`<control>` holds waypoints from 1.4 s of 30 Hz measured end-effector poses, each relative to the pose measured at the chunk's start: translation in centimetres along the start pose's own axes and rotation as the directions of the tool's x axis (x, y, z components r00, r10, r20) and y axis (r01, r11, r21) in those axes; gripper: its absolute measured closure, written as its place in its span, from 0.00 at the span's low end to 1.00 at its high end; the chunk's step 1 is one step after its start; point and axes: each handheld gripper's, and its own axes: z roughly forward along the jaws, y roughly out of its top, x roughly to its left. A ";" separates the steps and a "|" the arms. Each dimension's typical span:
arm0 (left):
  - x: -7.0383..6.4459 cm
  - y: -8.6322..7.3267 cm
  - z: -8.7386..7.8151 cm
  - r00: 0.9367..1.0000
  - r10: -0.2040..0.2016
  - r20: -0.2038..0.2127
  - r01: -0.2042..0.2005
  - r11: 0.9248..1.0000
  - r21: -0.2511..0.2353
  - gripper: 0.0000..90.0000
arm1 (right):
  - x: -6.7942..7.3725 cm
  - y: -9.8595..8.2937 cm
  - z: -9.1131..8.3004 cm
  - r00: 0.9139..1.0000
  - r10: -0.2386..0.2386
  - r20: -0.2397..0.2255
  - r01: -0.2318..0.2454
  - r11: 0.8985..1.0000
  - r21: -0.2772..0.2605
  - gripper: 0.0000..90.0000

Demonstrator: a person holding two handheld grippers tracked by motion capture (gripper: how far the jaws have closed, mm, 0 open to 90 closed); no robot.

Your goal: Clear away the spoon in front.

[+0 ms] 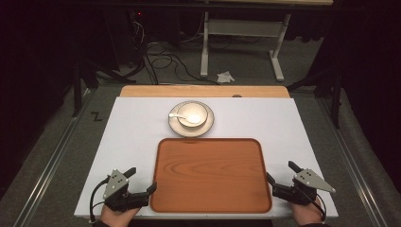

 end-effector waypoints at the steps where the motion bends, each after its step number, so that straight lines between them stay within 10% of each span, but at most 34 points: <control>1: 0.0 0.0 0.1 1.000 -0.007 -0.005 0.007 1.000 0.003 0.09 | 0.0 0.1 0.0 1.000 0.011 0.013 -0.011 1.000 -0.006 0.10; 42: 0.0 0.7 0.1 0.999 -0.001 0.036 0.003 0.999 -0.052 0.16 | 0.0 0.3 -1.5 0.997 0.007 -0.072 -0.011 0.999 -0.053 0.02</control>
